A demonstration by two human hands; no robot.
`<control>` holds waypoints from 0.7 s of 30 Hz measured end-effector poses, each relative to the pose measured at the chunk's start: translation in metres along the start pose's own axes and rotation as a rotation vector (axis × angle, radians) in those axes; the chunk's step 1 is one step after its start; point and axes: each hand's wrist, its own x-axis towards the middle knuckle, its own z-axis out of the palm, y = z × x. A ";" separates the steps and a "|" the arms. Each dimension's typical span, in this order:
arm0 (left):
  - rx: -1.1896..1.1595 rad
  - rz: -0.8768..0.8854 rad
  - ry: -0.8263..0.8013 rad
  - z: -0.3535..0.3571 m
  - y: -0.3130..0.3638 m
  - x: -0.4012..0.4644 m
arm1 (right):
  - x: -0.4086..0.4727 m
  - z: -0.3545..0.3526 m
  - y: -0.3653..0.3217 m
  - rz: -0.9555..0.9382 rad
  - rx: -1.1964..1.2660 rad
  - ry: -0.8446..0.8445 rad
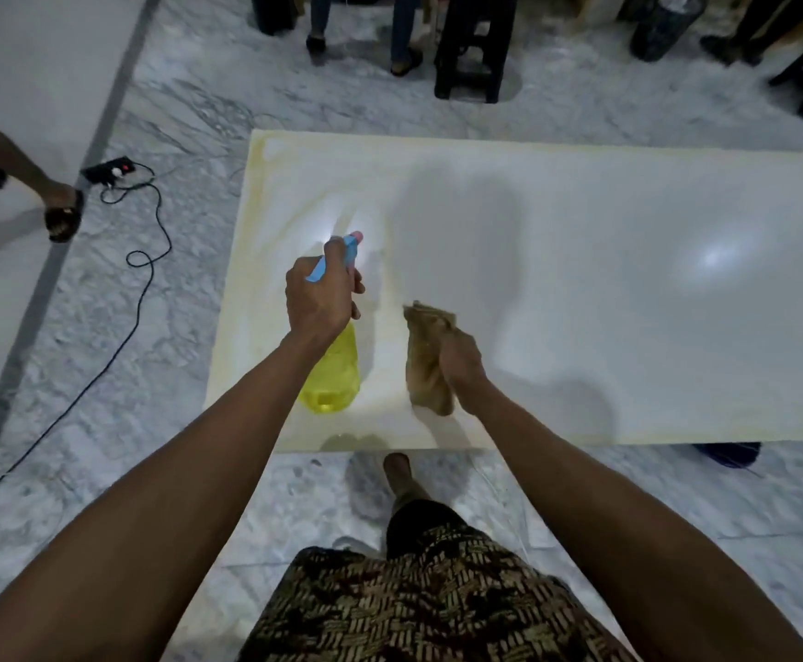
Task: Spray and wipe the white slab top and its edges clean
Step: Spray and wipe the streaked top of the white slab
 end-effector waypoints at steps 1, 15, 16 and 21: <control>0.012 0.019 0.001 0.001 0.007 0.009 | 0.018 -0.009 -0.018 0.039 0.119 0.044; 0.002 -0.068 0.048 0.057 0.036 0.183 | 0.323 -0.022 -0.166 -0.290 -0.400 0.204; -0.003 -0.083 0.064 0.059 0.033 0.196 | 0.342 -0.014 -0.173 -0.308 -0.434 0.217; 0.008 -0.096 0.131 0.059 0.008 0.243 | 0.441 0.033 -0.162 -0.371 -0.835 0.066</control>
